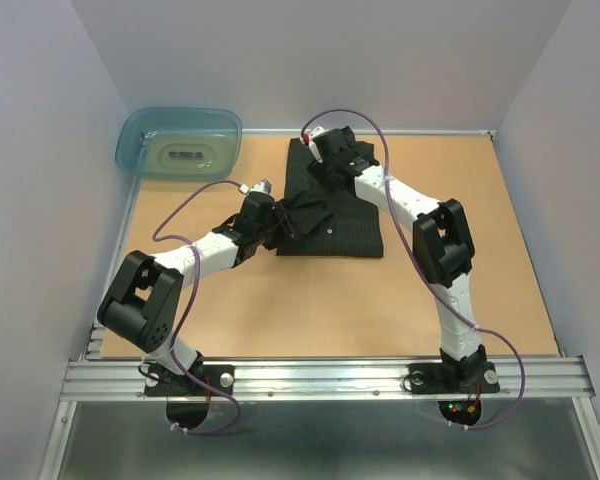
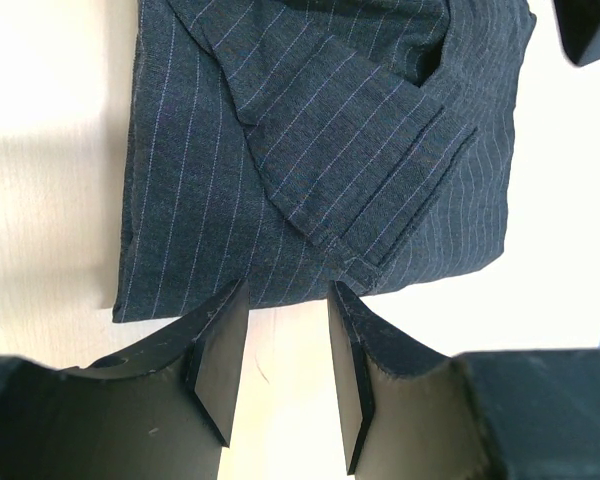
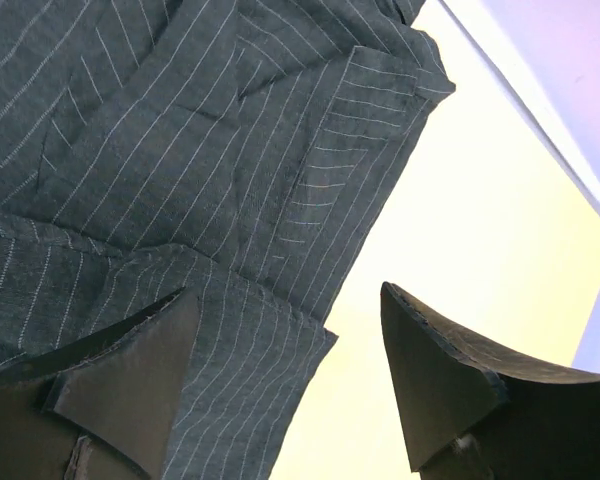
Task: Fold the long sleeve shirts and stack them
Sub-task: Fold the shirt
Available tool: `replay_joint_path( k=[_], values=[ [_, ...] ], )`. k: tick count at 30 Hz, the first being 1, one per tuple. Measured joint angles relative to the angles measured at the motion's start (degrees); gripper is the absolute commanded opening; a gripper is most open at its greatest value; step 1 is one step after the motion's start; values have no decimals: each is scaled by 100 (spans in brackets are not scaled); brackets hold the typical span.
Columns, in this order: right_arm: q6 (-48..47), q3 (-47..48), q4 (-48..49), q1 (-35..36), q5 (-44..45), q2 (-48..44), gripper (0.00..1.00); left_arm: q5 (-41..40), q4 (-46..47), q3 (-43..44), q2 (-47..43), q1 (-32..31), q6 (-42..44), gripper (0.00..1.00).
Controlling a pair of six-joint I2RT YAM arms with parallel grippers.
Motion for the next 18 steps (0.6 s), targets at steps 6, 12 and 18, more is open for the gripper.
replay_joint_path(
  k=[6,12,18],
  values=[
    [625,-48,-9,-238,-564,-212,69,-68,-37,2,-44,0,57,51],
    [1346,-1209,50,-1008,-2118,-1567,71,-273,-262,219,-59,11,247,51],
    [857,-2575,337,-632,-2833,-2575,78,-431,-321,254,-13,107,262,50]
  ],
)
